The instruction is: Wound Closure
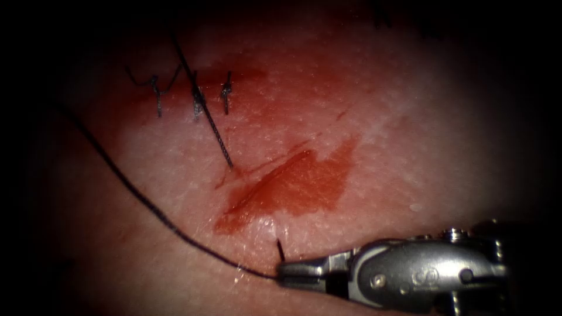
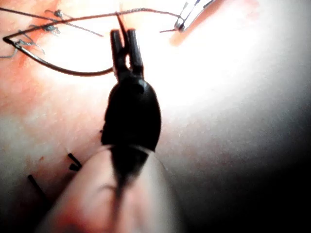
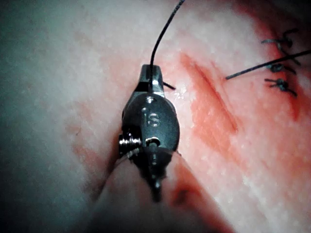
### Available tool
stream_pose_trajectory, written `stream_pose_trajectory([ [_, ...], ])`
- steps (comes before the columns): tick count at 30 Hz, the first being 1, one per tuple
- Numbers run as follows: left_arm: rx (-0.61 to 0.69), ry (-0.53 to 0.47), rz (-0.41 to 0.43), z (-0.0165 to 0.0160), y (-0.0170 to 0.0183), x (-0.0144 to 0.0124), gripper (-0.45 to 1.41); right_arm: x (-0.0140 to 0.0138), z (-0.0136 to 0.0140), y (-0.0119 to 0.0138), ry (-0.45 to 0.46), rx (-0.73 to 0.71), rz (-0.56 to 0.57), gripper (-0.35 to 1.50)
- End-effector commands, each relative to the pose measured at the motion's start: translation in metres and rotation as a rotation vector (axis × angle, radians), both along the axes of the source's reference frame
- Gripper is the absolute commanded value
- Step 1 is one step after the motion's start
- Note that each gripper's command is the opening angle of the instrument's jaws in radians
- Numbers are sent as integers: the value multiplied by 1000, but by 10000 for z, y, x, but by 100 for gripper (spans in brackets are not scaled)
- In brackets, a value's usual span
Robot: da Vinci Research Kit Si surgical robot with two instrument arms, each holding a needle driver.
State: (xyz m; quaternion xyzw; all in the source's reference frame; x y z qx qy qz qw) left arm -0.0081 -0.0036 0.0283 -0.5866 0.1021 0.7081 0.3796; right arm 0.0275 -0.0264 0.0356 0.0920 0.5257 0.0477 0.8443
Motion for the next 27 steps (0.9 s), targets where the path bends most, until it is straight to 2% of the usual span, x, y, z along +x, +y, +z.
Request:
stream_pose_trajectory([
  [1,3,3,8,9,-9,-8,-45,7,-17,-23,22,12,-24,-35],
  [3,3,13,19,15,-13,-11,-45,7,-34,-36,39,15,-43,-35],
  [4,-4,26,29,23,-18,-15,-45,10,-54,-52,61,37,-65,-35],
  [9,10,30,34,36,-27,-19,-45,25,-93,-82,125,78,-108,-35],
  [14,8,30,36,38,-28,-16,-45,38,-107,-81,187,95,-111,-35],
  [17,9,26,43,37,-25,-9,-45,40,-101,-61,191,75,-49,59],
  [19,15,33,39,37,-23,-1,-45,34,-92,-43,175,34,-9,89],
  [21,22,35,31,38,-21,3,-45,31,-88,-35,163,11,1,93],
  [22,8,80,24,39,-16,15,-45,22,-77,-18,139,-17,23,101],
  [24,9,94,18,39,-14,21,-45,19,-71,-12,131,-22,29,103],
  [26,1,127,11,43,-7,37,-45,12,-53,2,114,-39,42,103],
  [27,-11,161,4,50,-2,46,-45,11,-34,10,100,-73,48,103],
])
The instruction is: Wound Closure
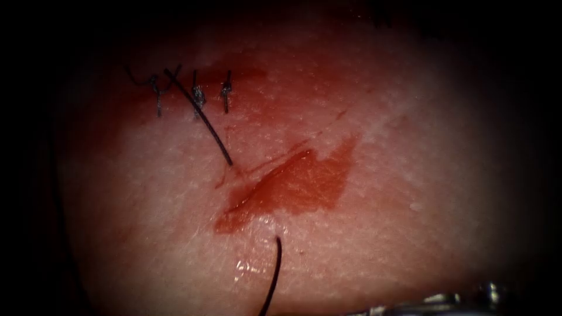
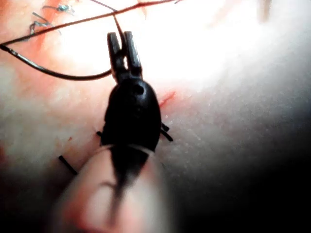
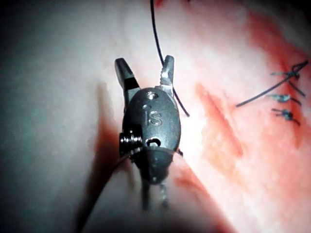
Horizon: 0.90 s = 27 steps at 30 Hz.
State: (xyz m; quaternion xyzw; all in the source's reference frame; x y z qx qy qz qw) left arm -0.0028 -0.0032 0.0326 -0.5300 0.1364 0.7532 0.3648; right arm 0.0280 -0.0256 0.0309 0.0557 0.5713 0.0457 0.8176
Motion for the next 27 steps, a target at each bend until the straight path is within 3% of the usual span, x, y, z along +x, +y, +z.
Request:
stream_pose_trajectory([
  [1,0,9,-3,10,-6,-5,-45,7,19,5,-8,-12,8,103],
  [5,-10,28,-16,24,-3,-4,-45,18,51,14,-40,-39,22,103],
  [11,-19,35,-27,36,-3,-3,-45,32,78,15,-64,-74,24,101],
  [12,-20,35,-27,37,-3,-3,-45,33,81,15,-67,-81,20,89],
  [13,-21,35,-27,39,-3,-3,-45,32,85,13,-79,-89,5,46],
  [14,-21,36,-27,40,-2,-2,-45,29,86,10,-86,-80,-40,-35],
  [23,-21,48,-29,51,3,-4,-45,30,47,-26,-103,-63,-125,-35],
  [27,-20,57,-24,55,2,-7,-45,36,35,-23,-87,-53,-115,-35],
])
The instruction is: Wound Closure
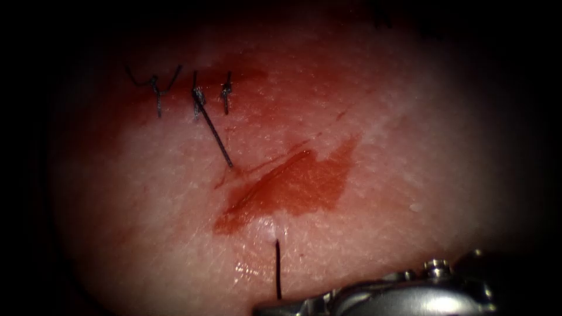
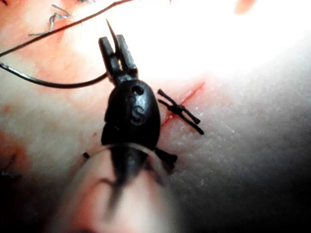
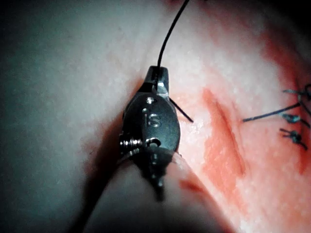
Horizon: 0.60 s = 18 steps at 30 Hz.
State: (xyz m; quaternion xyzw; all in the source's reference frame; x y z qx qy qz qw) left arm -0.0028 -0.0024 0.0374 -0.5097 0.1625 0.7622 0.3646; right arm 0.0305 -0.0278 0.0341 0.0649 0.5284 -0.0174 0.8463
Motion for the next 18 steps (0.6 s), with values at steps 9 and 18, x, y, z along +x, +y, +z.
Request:
stream_pose_trajectory([
  [9,-1,8,7,13,-10,-6,-45,-21,-8,71,0,56,120,115],
  [18,-1,26,7,19,-14,-6,-45,-9,24,122,-91,198,243,113],
])
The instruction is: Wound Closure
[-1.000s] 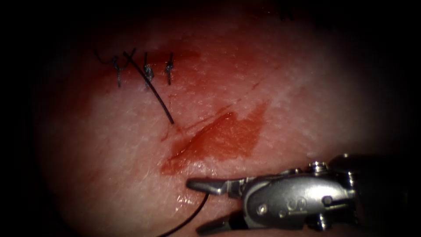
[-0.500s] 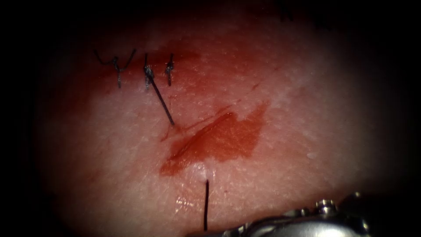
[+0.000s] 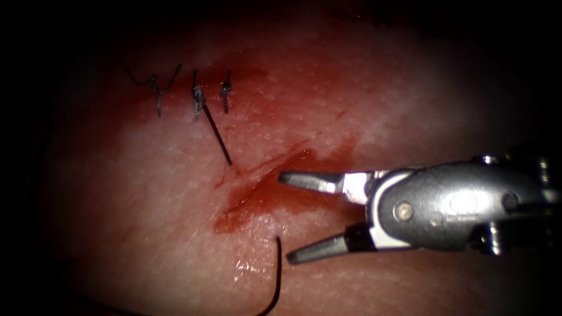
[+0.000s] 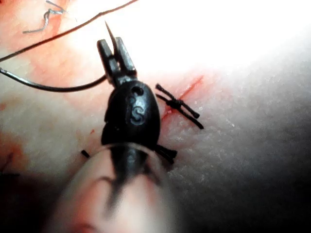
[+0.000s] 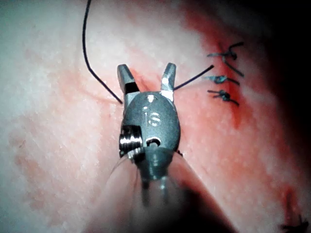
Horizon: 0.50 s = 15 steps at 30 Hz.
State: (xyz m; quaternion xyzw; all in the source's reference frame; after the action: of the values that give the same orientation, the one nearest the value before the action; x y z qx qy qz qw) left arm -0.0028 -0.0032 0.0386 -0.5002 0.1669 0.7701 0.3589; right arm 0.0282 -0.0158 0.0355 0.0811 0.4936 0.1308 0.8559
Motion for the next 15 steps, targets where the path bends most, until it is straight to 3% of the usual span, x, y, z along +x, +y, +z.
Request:
stream_pose_trajectory([
  [1,2,0,-1,6,-6,-6,-45,18,15,6,-13,85,59,103],
  [3,1,5,-3,7,-8,-6,-45,30,33,11,-35,227,167,81],
  [5,3,11,-2,8,-9,-7,-45,38,46,13,-77,297,206,73],
  [8,3,15,-2,8,-10,-7,-45,49,67,12,-112,399,236,81],
  [11,2,16,1,9,-11,-8,-45,60,93,9,-136,479,297,101],
  [15,2,16,5,9,-12,-11,-45,68,118,12,-140,530,337,103],
])
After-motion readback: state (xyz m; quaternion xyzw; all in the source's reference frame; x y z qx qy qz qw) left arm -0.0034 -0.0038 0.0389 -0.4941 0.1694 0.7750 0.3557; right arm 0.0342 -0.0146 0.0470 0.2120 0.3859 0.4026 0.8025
